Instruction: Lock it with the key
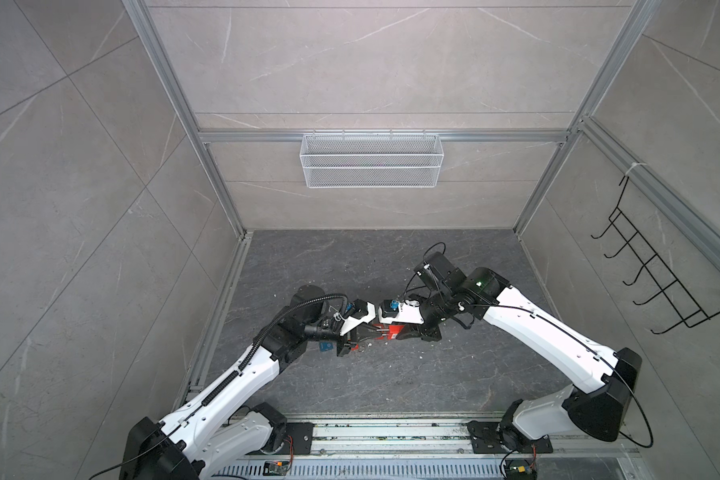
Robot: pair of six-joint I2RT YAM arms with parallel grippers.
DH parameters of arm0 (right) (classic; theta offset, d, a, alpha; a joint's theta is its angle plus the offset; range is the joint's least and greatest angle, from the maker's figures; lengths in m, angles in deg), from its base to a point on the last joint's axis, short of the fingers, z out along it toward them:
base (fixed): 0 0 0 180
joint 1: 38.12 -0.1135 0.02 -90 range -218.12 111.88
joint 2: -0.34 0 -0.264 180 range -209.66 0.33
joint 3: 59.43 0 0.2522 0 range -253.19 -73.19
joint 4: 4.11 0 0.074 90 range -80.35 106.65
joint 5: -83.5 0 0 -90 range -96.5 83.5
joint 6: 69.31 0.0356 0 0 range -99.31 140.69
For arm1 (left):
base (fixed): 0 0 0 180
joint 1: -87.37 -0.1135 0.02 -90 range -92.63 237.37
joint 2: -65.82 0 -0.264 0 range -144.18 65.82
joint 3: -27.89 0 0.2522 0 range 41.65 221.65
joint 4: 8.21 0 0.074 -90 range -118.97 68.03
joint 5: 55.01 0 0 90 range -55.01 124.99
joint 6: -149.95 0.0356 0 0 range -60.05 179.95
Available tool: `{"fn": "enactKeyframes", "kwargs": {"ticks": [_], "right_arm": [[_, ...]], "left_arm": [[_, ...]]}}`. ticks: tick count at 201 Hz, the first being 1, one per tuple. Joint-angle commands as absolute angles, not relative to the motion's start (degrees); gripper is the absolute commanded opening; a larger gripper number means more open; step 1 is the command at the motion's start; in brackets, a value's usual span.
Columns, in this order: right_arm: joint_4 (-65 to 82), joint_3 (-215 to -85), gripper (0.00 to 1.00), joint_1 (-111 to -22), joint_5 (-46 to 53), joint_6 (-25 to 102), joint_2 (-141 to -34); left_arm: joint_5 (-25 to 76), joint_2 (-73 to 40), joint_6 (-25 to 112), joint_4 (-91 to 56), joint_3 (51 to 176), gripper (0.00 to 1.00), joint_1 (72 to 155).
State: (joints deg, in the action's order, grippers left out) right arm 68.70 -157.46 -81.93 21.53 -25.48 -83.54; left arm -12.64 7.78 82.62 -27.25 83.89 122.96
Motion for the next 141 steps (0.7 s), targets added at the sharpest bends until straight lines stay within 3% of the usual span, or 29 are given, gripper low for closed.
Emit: {"fn": "enactKeyframes", "kwargs": {"ticks": [1, 22, 33, 72, 106, 141], "right_arm": [[55.5, -158.1, 0.16, -83.6, 31.7, -23.2, -84.1], [59.1, -159.8, 0.23, -83.5, 28.8, -23.4, -85.0], [62.6, -160.8, 0.36, -83.2, 26.8, -23.9, -85.2], [71.7, -160.3, 0.69, -81.8, 21.9, -24.0, -81.8], [71.8, -156.3, 0.74, -80.4, 21.0, -24.4, -74.5], [81.9, -158.6, 0.72, -77.8, 19.4, -26.4, -75.8]], "left_arm": [[-11.2, 6.6, 80.1, -17.8, 82.6, 0.0, 125.3], [-10.3, 7.3, 81.0, -17.7, 82.6, 0.0, 125.4], [-10.1, 7.7, 82.4, -19.3, 83.3, 0.0, 125.3], [-10.2, 9.7, 84.8, -22.9, 84.9, 0.0, 125.3], [-11.8, 9.9, 87.1, -26.2, 86.1, 0.0, 125.3], [-13.5, 10.1, 86.9, -26.1, 86.6, 0.0, 125.3]]}}
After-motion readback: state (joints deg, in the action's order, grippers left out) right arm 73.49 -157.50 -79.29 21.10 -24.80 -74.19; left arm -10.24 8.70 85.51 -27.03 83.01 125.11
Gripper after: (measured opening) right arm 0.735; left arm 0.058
